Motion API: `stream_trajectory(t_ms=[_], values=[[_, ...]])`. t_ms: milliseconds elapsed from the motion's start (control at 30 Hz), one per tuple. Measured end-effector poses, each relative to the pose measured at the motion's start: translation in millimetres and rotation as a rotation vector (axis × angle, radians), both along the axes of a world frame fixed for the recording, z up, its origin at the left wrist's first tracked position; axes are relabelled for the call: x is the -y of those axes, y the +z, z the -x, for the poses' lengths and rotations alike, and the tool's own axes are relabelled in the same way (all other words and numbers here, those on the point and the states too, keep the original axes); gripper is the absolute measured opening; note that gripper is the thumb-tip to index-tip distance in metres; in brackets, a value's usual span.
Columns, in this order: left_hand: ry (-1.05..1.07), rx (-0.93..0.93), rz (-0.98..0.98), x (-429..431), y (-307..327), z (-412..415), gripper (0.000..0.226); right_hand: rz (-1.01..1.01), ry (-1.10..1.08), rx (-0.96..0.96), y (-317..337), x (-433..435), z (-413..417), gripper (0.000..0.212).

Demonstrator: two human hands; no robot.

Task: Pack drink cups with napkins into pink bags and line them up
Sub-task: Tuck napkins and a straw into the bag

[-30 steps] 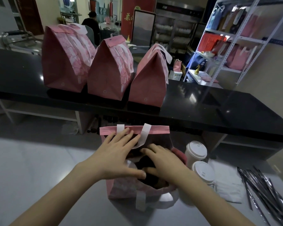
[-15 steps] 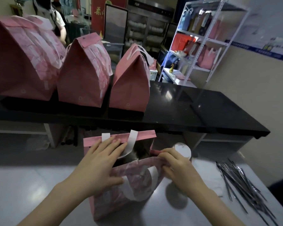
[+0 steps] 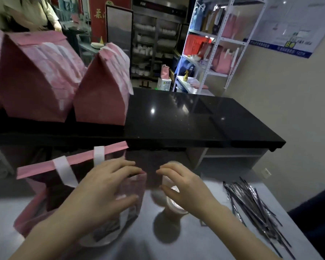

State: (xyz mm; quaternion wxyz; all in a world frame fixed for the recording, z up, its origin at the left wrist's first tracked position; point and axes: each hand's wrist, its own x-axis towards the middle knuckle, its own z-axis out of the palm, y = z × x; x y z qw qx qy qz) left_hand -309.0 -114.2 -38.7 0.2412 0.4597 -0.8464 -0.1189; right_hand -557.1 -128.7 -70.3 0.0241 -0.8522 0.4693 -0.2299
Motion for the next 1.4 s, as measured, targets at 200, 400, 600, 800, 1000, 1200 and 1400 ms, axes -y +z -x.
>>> stream_trajectory(t_ms=[200, 400, 600, 800, 1000, 1200, 1400], values=[[-0.054, -0.153, -0.124, 17, -15, 137, 0.031, -0.204, -0.100, -0.161, -15, 23, 123, 0.019], [-0.106, 0.002, -0.342, 41, -84, 261, 0.032, -0.504, -0.234, -0.267, -67, 44, 215, 0.028], [-0.009, 0.161, -0.432, 72, -135, 308, 0.041, -0.526, -0.239, -0.252, -126, 42, 236, 0.037], [0.131, 0.216, -0.445, 97, -158, 320, 0.033, -0.517, -0.241, -0.287, -154, 40, 228, 0.029], [0.245, 0.293, -0.417, 110, -161, 318, 0.039, -0.555, -0.226, -0.159, -162, 33, 236, 0.016], [0.255, 0.274, -0.409, 113, -160, 318, 0.055, -0.697, -0.299, 0.235, -143, 29, 253, 0.012], [0.350, -0.116, -0.468, 108, -149, 308, 0.045, -0.726, -0.365, 0.755, -128, 34, 252, 0.022]])
